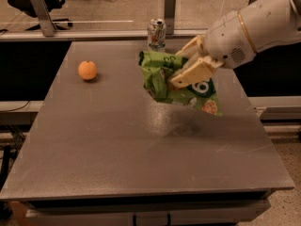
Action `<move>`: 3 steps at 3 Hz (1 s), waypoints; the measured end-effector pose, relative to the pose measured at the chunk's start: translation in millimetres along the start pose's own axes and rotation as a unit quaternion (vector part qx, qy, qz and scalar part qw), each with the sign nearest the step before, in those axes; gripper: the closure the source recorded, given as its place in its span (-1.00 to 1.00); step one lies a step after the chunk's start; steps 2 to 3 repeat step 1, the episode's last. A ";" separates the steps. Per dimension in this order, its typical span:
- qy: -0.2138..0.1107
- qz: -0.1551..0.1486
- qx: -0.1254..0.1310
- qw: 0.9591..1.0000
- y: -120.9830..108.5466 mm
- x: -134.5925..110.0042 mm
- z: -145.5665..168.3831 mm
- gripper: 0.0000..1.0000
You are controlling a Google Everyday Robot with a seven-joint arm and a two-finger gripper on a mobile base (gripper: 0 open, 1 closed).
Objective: Pick green rice chip bag
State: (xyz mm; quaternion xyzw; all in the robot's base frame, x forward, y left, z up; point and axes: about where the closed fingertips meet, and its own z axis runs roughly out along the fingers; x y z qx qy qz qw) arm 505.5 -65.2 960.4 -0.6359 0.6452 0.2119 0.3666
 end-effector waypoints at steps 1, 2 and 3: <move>-0.017 -0.004 0.006 1.000 -6.1 -13.5 -6.2 1.00; -0.017 -0.004 0.006 1.000 -6.1 -13.5 -6.2 1.00; -0.017 -0.004 0.006 1.000 -6.1 -13.5 -6.2 1.00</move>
Offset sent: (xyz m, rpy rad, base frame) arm 0.0000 0.0000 0.0000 0.0000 0.0000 0.0000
